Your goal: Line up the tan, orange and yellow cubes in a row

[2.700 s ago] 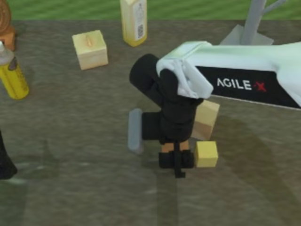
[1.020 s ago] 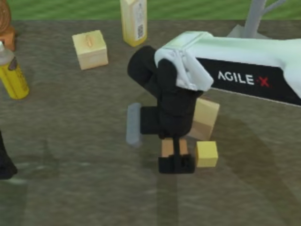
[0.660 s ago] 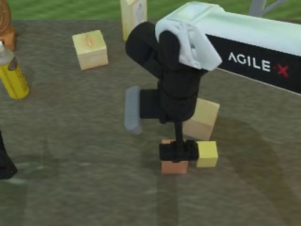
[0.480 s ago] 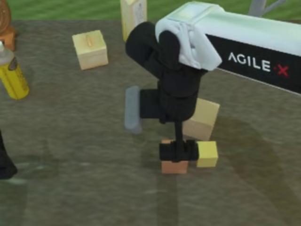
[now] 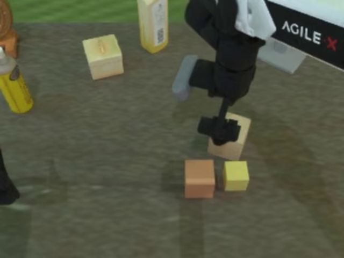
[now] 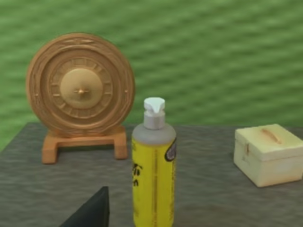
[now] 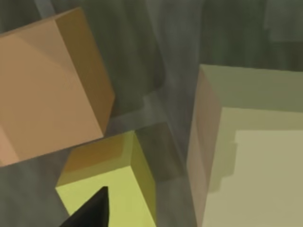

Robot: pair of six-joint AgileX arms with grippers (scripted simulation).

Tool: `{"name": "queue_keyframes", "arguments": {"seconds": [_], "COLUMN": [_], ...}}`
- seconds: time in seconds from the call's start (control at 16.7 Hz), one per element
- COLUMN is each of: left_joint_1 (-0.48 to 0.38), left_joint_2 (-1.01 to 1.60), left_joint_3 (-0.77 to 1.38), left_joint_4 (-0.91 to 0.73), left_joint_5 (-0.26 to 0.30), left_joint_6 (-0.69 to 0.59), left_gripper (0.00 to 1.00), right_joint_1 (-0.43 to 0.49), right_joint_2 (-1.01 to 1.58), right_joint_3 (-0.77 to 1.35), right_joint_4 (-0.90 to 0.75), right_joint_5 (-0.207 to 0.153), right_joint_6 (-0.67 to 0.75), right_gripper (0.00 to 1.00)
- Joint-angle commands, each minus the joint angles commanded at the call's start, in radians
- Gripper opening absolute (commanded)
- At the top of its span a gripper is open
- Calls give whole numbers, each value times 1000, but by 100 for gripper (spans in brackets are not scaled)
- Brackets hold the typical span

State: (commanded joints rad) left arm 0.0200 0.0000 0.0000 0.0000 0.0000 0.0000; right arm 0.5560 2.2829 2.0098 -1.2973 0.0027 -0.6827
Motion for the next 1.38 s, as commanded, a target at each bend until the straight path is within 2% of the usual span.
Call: {"name": "queue_keyframes", "arguments": {"seconds": [0.12, 0.48, 0.9, 1.2, 1.38], "left_joint_1": [0, 0, 0, 0, 0], "left_joint_2": [0, 0, 0, 0, 0], "left_joint_3": [0, 0, 0, 0, 0], "left_joint_4": [0, 0, 0, 0, 0], "left_joint_5": [0, 0, 0, 0, 0], "left_joint_6": [0, 0, 0, 0, 0], "left_gripper": [100, 100, 100, 100, 100], "right_joint_1": [-34, -35, -35, -35, -35], "right_joint_2": [22, 24, 85, 96, 96], "right_joint_3": [35, 18, -175, -200, -200], "right_joint_4": [-12, 6, 267, 296, 296], "right_joint_5": [1, 1, 2, 2, 2], "right_joint_6": [24, 26, 29, 28, 28], "right_gripper": [100, 100, 100, 100, 77]}}
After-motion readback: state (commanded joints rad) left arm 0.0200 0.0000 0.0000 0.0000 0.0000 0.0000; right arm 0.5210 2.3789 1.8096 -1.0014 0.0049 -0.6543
